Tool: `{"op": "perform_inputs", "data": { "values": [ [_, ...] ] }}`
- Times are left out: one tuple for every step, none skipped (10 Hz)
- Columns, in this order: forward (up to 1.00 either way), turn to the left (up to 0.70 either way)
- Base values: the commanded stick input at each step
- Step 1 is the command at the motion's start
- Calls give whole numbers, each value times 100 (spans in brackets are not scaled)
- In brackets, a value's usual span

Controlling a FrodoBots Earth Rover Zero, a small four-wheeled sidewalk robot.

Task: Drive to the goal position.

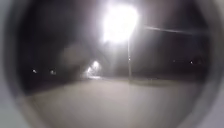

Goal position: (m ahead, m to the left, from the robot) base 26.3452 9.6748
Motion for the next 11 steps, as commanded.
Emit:
{"op": "perform_inputs", "data": {
  "values": [
    [100,7],
    [100,8],
    [100,17],
    [100,17],
    [100,11],
    [100,7],
    [100,4],
    [100,4],
    [100,4],
    [100,4],
    [100,4]
  ]
}}
